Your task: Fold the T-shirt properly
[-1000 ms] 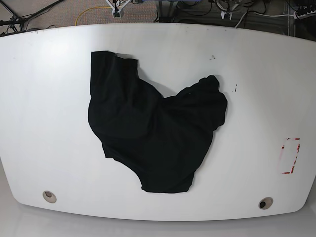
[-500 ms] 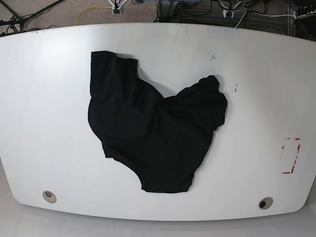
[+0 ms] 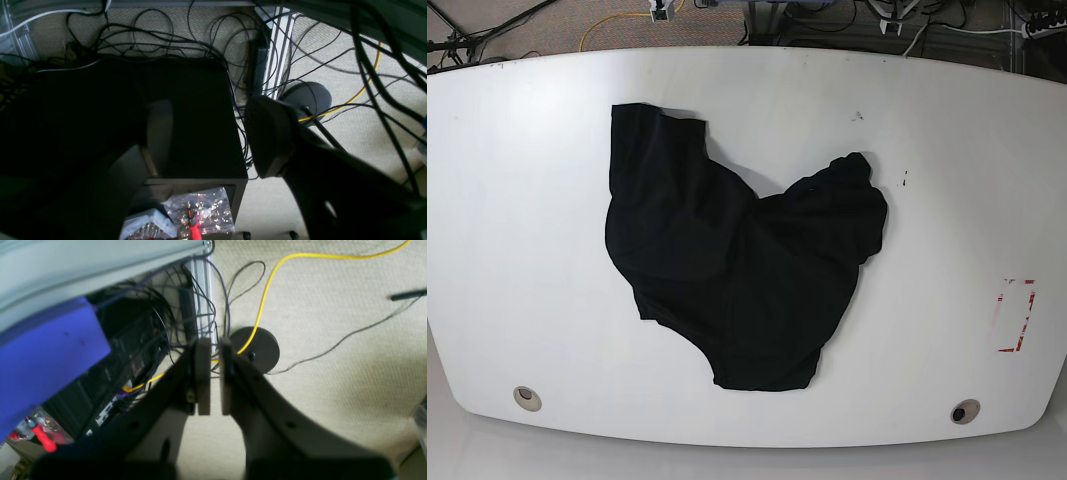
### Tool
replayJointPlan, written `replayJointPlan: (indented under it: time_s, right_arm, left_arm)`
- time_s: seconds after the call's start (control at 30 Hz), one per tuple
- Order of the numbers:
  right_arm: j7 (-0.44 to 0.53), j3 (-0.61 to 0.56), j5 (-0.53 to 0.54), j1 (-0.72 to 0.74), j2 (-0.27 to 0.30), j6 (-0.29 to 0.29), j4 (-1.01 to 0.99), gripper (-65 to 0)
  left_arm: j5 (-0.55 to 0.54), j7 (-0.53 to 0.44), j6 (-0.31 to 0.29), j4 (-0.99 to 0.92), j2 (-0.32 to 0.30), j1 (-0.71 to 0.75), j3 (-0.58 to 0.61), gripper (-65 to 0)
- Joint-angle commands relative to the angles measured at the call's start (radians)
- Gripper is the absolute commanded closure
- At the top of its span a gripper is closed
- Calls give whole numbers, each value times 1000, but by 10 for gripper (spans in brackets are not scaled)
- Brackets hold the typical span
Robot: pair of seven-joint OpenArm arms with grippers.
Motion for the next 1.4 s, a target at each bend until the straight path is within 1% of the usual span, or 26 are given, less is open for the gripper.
replayJointPlan:
  time_s: [0.0,0.1,0.37,0.83,1.17,1.23,1.37]
  right_arm:
    - [4,2,2,-9,3,4,4,-43]
    - [4,3,3,-28,2,5,28,-44]
    - [7,4,28,-119,-4,12,147,-46]
    - [3,0,34,-252,-4,10,328,-46]
    - [14,6,19,-355,-15,6,498,-43]
    - [13,6,27,-391,-18,5,560,-41]
    - [13,5,26,-427,-22,5,618,-41]
  left_arm:
    - [0,-1,0,18,-5,22,-2,-343]
    - [-2,-5,0,53,-6,50,-3,-342]
    - [-5,-24,-1,226,-28,168,-4,-345]
    - [-8,-51,0,337,-47,273,6,-353]
    - [-16,-101,1,447,-68,364,9,-352]
    - [-15,-121,3,480,-77,393,5,-354]
    - [-17,-128,4,528,-80,429,5,-354]
